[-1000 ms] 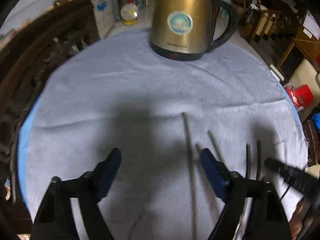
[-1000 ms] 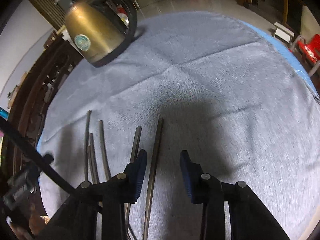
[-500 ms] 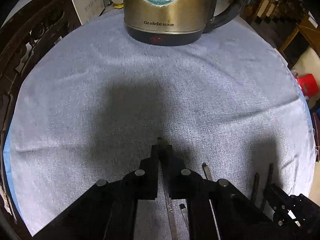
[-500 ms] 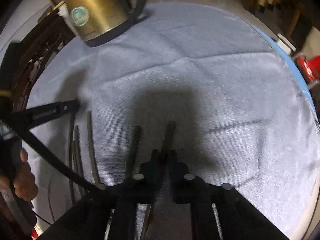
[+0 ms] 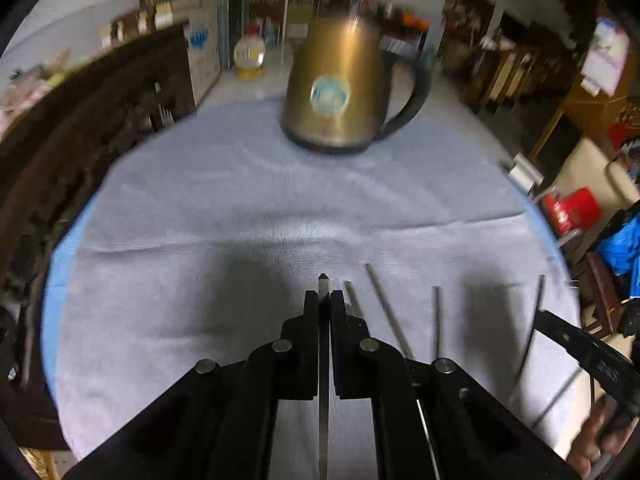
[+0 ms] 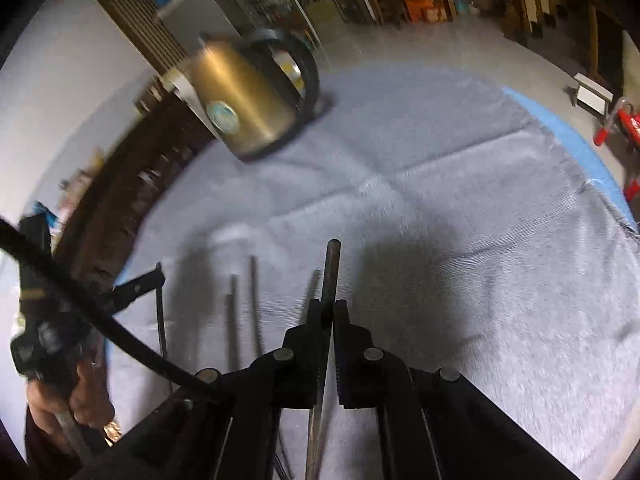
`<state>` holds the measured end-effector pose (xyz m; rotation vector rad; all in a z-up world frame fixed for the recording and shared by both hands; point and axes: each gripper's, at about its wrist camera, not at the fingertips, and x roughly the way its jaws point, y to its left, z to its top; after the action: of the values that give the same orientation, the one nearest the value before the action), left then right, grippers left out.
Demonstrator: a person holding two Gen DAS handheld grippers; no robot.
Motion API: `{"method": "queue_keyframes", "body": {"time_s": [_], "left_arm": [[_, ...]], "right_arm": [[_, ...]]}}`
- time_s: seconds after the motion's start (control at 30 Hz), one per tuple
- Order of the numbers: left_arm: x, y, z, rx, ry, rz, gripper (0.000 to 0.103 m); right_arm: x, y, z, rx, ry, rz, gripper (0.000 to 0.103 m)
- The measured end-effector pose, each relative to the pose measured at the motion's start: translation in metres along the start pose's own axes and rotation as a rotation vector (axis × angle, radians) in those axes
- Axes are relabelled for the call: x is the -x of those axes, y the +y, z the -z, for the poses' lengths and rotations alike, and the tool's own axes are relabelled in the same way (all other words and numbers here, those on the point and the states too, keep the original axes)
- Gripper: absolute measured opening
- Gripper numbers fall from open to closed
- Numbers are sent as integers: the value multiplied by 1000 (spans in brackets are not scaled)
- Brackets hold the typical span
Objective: Organize utensils
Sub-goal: 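Grasp a dark chopstick with the left gripper while the right gripper grasps another chopstick, then lift both held chopsticks and carry them over the metal cup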
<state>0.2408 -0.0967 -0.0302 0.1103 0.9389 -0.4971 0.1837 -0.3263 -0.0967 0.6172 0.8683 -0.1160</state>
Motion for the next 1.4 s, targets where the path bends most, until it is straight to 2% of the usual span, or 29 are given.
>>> {"method": "queue_keyframes", "body": {"time_s": [0.1, 0.3, 0.33, 0.43, 0.53, 0.6, 0.67, 0.7, 0.73, 0.77, 0.8, 0.9, 1.0, 1.13, 1.2, 1.27, 1.33, 1.4], "left_arm": [[62, -11, 21, -28, -135, 6, 5], [141, -33, 55, -39, -314, 18, 5], [153, -35, 62, -35, -353, 26, 5], [174, -38, 78, -21, -424, 27, 5], [170, -34, 86, 5, -434, 30, 5], [165, -27, 91, 44, -398, 46, 5], [156, -23, 93, 66, -381, 38, 5], [158, -23, 94, 64, -384, 25, 5], [155, -22, 93, 61, -385, 18, 5], [156, -22, 94, 60, -386, 20, 5], [159, -22, 95, 60, -387, 21, 5], [160, -24, 97, 47, -395, 7, 5], [165, -22, 100, 53, -400, 13, 5], [173, -21, 105, 56, -417, 17, 5], [177, -22, 109, 49, -426, 14, 5], [180, -25, 111, 36, -440, 13, 5], [183, -29, 114, 20, -454, 5, 5], [186, -30, 117, 16, -462, 10, 5]], "right_arm": [[30, 5, 10, 8, -83, -58, 6], [93, 24, 43, 71, -250, -102, 6], [103, 26, 49, 81, -277, -100, 0], [134, 37, 62, 117, -365, -88, 1], [148, 49, 69, 168, -383, -68, 0], [142, 51, 70, 176, -354, -24, 1], [126, 36, 64, 121, -279, -31, 1], [116, 25, 59, 75, -236, -25, 6], [97, 5, 51, -5, -146, -18, 17], [82, -12, 44, -66, -90, -12, 22], [74, -25, 43, -109, -67, 2, 28], [46, -66, 30, -229, -2, 116, 29], [19, -88, 10, -291, 65, 153, 29], [-8, -75, -5, -221, 98, 252, 29], [-30, -66, -10, -190, 159, 365, 29], [-44, -67, -9, -168, 204, 402, 29], [-52, -61, -11, -116, 196, 483, 23], [-59, -55, -10, -69, 196, 527, 8]]}}
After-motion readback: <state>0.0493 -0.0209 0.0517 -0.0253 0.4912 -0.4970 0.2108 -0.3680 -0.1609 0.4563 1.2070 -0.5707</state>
